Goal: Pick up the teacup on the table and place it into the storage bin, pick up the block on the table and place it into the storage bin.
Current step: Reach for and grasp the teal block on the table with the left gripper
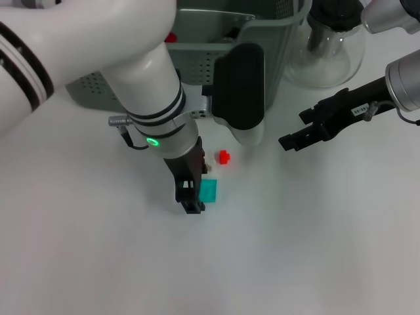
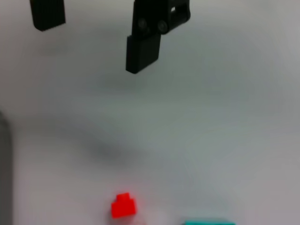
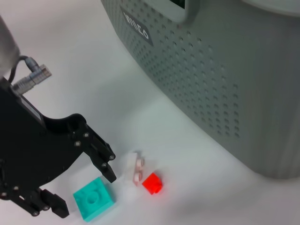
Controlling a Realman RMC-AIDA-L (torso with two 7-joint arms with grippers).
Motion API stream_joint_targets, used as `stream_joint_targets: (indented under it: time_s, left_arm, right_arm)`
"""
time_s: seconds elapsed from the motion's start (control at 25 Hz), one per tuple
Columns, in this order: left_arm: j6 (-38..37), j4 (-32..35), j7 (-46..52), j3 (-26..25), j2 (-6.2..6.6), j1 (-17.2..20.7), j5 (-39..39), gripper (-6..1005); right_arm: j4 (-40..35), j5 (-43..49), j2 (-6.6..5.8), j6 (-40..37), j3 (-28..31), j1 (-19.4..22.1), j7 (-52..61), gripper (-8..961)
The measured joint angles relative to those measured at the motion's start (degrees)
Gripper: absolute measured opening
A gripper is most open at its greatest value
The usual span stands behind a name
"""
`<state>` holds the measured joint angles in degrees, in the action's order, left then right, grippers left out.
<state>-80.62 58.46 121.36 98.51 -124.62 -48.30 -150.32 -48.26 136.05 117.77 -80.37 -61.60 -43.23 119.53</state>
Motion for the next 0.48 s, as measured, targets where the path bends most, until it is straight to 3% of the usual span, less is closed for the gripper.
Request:
stream_joint_targets:
  time_s: [0.48]
  left_arm:
    - [0.22, -1.12, 0.49, 0.10, -0.10, -0.56, 0.37, 583]
  right_arm:
    - [-0.07, 0.00, -0.11, 0.21, -0.01, 0.16, 0.00, 883]
